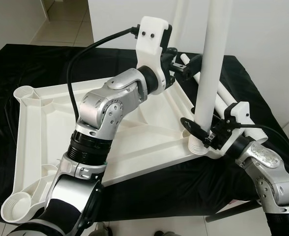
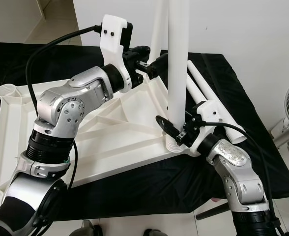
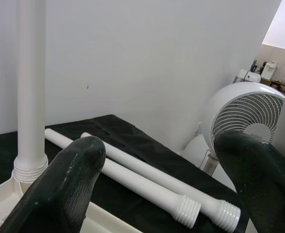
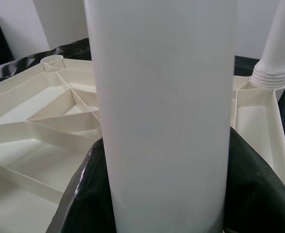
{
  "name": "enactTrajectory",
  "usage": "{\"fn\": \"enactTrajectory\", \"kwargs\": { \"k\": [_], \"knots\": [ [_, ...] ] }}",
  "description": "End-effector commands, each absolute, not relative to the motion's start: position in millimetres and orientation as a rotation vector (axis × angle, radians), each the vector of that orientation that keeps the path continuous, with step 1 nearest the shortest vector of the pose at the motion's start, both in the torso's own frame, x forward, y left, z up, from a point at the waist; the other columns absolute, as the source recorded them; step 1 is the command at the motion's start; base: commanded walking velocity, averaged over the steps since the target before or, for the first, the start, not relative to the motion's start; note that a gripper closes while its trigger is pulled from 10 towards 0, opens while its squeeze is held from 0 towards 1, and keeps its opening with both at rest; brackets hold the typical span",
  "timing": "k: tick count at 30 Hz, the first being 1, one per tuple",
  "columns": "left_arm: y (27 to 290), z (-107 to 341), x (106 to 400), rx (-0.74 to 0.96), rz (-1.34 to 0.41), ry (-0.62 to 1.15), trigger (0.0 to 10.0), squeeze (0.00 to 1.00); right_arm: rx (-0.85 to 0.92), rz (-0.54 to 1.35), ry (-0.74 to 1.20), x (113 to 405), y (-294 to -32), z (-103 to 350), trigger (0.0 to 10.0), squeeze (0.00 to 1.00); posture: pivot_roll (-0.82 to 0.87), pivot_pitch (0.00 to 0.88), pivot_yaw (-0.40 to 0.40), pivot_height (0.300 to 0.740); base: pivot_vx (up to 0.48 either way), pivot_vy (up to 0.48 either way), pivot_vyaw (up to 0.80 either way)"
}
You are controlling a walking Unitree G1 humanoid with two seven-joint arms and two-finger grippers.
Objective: Building children table
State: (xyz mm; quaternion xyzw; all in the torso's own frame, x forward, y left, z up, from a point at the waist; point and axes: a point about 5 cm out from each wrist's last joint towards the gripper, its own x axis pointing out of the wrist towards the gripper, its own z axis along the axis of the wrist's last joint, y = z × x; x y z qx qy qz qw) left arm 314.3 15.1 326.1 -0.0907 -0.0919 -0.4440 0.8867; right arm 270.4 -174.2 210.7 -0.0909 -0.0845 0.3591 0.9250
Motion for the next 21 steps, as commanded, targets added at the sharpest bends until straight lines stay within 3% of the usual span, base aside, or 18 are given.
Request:
{"fn": "enactTrajectory", "kwargs": {
  "k": [1,8,21],
  "knots": [
    [6.4,339.4,304.0,-0.185,-0.984,-0.238,10.0,0.00,-0.202,0.745,-0.123,271.8,-174.3,204.5,10.0,0.00,-0.02,0.116,-0.023,0.740,0.000,0.000,0.00],
    [6.8,337.0,307.4,-0.171,-0.972,-0.221,10.0,0.00,-0.220,0.869,-0.126,261.5,-173.7,221.0,10.0,0.00,-0.02,0.111,-0.028,0.740,0.000,0.000,0.00],
    [6.7,343.7,302.6,-0.189,-0.978,-0.241,10.0,0.00,-0.225,0.882,-0.062,269.4,-170.8,211.5,10.0,0.00,-0.02,0.097,-0.039,0.740,0.000,0.000,0.00]
  ]
}}
